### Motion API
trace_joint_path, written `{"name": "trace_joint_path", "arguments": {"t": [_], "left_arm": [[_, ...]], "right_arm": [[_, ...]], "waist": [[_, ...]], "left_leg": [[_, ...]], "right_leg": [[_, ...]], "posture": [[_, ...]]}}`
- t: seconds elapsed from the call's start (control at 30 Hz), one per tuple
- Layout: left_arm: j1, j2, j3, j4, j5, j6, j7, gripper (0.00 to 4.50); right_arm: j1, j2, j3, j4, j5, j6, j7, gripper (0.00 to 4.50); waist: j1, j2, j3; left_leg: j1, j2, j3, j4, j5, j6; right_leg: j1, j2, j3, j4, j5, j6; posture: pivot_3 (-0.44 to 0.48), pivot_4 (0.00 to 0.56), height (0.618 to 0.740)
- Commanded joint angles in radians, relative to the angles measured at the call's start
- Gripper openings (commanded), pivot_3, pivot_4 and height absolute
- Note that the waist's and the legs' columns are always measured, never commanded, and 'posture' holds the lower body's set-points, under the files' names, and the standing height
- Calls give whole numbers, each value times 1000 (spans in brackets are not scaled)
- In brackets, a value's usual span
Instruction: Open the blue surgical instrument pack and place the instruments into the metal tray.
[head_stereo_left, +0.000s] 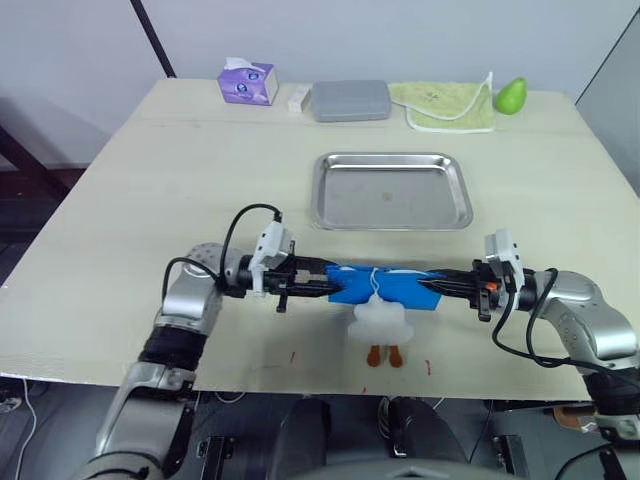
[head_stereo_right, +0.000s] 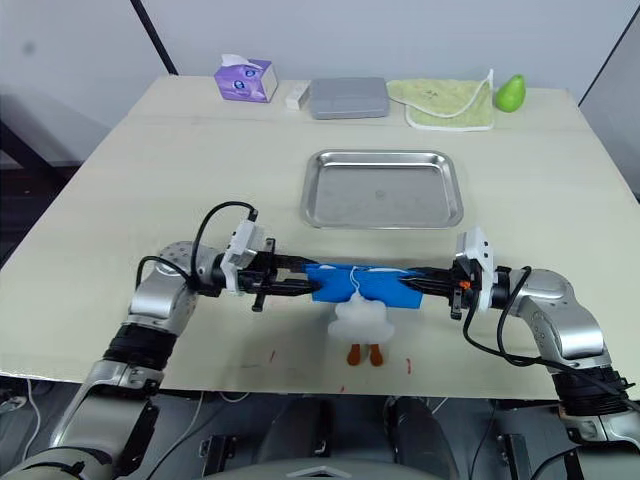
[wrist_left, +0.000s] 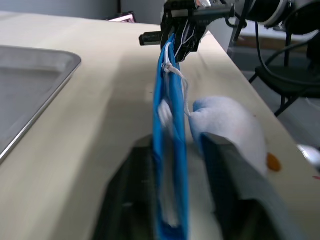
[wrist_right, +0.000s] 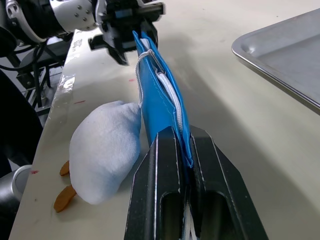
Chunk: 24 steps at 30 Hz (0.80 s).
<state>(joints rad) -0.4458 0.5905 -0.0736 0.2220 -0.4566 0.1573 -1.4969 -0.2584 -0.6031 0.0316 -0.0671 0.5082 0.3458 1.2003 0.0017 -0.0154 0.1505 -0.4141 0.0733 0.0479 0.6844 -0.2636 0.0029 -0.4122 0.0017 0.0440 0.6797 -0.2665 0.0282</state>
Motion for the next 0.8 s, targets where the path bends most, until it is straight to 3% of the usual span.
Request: {"name": "trace_joint_path", "arguments": {"t": [0.03,0.13,0.33,0.57,0.8], "left_arm": [[31,78,92,-92,-80,93,3,3309],[70,146,151,-148,-137,177,5,4434],[155,247,257,-254,-222,285,15,4434],[211,277,249,-352,-241,339,30,4434],[264,123,74,-502,-157,343,224,4434]], "right_arm": [[-26,-13,-23,-15,12,-10,9,0],[-34,-21,-30,-4,13,-11,17,0],[-42,-39,-38,25,11,-21,41,0],[-50,-53,-41,49,10,-28,60,0],[-46,-64,-35,44,9,-27,62,0]], "waist": [[-3,0,0],[-7,0,0],[-7,0,1],[-7,0,1],[-3,0,1]], "left_leg": [[0,0,0,0,0,0],[0,0,0,0,0,0],[0,0,0,0,0,0],[0,0,1,0,0,0],[0,0,1,0,0,0]], "right_leg": [[0,0,0,0,0,0],[0,0,0,0,0,0],[0,-1,-1,0,0,0],[0,-1,0,0,0,0],[0,-2,0,0,0,0]], "posture": [[0,150,738],[0,150,738],[0,150,738],[0,150,738],[0,150,738]]}}
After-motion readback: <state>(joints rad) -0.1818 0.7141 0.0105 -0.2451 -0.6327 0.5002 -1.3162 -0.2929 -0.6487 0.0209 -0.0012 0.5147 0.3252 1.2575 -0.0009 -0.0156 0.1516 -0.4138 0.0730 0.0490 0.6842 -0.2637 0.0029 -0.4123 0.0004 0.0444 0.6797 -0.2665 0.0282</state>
